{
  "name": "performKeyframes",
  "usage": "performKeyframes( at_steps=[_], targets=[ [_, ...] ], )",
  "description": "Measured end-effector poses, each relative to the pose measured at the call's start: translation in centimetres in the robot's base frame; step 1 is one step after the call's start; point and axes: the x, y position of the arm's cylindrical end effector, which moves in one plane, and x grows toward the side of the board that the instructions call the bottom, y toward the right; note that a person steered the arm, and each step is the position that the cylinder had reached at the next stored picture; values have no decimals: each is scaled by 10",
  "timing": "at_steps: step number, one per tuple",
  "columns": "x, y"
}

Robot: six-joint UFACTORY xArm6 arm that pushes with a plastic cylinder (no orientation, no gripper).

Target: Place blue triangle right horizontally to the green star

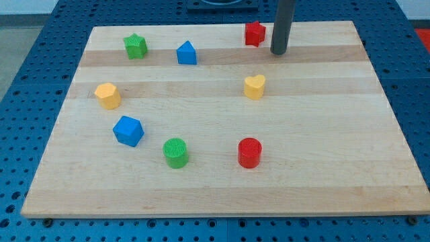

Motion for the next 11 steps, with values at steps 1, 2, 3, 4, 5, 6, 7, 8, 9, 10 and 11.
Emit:
performKeyframes(
  at_steps=[1, 2, 3, 4, 5, 6, 7, 8, 9, 10, 11],
  targets=[
    [1, -3],
    [30, -48],
    [42, -97],
    [45, -149],
    [71, -192],
    [56, -204],
    [29, -204],
    [27, -200],
    [21, -193],
    [21, -193],
    [21, -175]
  ],
)
